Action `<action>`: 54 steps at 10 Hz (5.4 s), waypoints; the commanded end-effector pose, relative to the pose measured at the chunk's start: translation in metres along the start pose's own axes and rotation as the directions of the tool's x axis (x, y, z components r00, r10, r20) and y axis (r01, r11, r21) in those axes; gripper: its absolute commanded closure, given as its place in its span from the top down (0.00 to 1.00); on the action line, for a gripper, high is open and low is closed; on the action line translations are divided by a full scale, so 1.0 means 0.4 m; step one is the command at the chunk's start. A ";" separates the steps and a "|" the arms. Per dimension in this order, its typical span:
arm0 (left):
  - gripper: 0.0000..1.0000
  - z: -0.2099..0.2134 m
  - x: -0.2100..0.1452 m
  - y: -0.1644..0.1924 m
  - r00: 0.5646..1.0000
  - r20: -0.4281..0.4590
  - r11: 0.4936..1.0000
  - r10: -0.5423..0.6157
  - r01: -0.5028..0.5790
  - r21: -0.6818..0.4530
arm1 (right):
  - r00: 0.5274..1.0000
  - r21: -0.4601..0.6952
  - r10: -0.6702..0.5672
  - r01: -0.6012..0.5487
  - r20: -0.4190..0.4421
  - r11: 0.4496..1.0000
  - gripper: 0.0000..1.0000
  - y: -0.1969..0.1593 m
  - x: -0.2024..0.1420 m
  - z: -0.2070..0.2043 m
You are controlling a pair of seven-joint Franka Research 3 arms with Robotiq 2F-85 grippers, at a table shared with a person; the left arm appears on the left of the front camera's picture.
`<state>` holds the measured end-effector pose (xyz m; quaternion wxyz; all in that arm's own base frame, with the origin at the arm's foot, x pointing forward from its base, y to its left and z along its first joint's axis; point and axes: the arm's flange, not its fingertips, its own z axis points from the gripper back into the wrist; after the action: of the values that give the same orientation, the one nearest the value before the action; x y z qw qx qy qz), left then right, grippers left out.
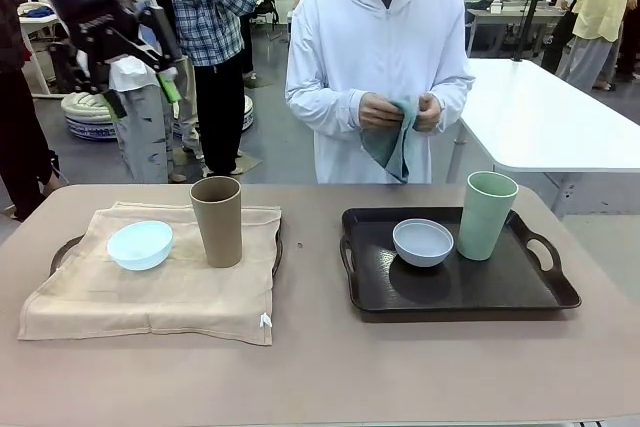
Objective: Set up a tray with a mat and arrange the tableware.
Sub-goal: Pick up the Picnic Bowl and Reusable plastic cup from the Handle tray in front of the human's position and hold them in the air.
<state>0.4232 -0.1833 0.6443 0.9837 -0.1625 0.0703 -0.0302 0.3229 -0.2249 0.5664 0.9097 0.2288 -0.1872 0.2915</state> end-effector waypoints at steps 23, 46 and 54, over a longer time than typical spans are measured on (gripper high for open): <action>0.81 -0.453 0.346 -0.725 0.997 0.066 0.954 0.043 -0.060 0.293 | 0.684 0.322 0.721 -0.711 0.111 0.625 1.00 -0.286 0.228 -0.372; 0.81 -0.727 0.257 -0.676 0.984 0.147 0.973 -0.104 0.070 0.218 | 0.560 0.312 0.764 -0.824 0.319 0.473 1.00 -0.338 0.276 -0.698; 0.81 -0.789 0.287 -0.716 0.981 0.135 0.957 -0.141 0.100 0.273 | 0.612 0.256 0.710 -0.791 0.349 0.556 1.00 -0.331 0.330 -0.777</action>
<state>0.4736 -0.5541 0.4191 0.9957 -0.0465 -0.0149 -0.0783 0.5617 -0.1092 0.3341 0.5971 0.3322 -0.2960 0.6675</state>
